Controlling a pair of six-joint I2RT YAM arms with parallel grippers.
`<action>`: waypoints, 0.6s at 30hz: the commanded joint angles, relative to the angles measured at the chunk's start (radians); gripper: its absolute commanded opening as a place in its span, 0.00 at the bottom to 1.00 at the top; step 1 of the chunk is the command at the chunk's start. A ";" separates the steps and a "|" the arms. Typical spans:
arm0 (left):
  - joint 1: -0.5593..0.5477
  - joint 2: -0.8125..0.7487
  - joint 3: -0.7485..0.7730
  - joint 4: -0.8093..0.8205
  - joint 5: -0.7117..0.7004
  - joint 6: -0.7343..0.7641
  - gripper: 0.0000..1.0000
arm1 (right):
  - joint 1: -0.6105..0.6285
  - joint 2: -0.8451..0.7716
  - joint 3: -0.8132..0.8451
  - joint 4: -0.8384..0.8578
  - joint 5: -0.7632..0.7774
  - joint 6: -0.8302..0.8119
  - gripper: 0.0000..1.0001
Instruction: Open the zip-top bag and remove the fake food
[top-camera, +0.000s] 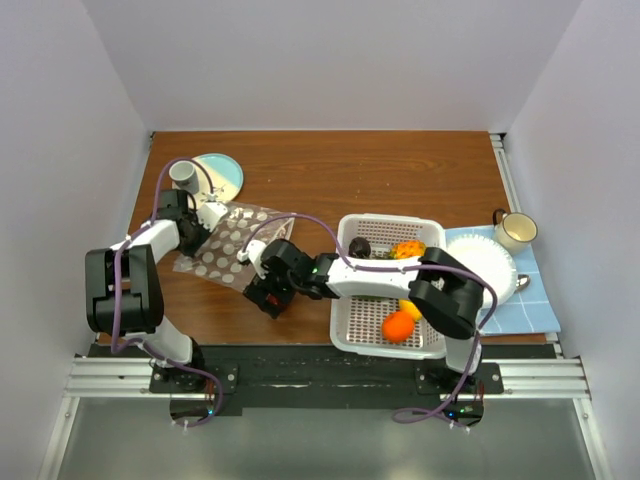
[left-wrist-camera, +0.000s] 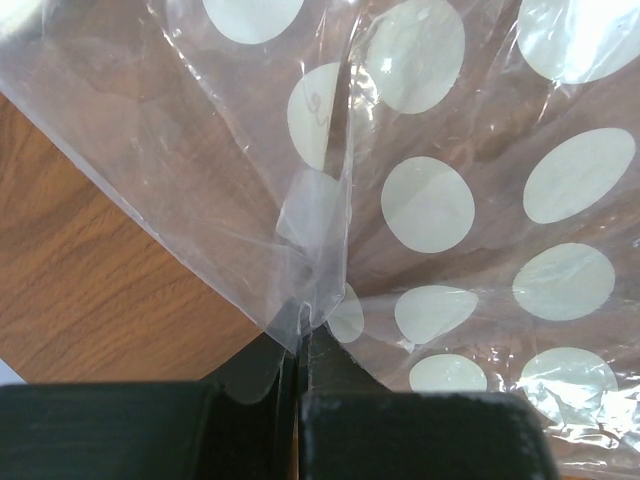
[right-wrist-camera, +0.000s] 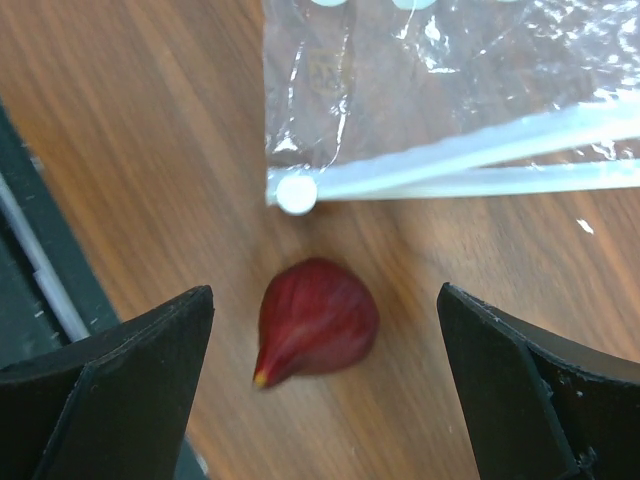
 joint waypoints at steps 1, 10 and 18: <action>0.012 -0.021 0.032 0.003 0.025 0.027 0.00 | 0.006 0.055 0.039 0.016 0.012 -0.024 0.99; 0.017 -0.033 0.031 -0.002 0.035 0.035 0.00 | 0.004 0.075 -0.012 0.059 0.017 -0.006 0.93; 0.017 -0.041 0.017 0.003 0.035 0.043 0.00 | 0.004 0.006 -0.029 0.031 0.086 -0.018 0.15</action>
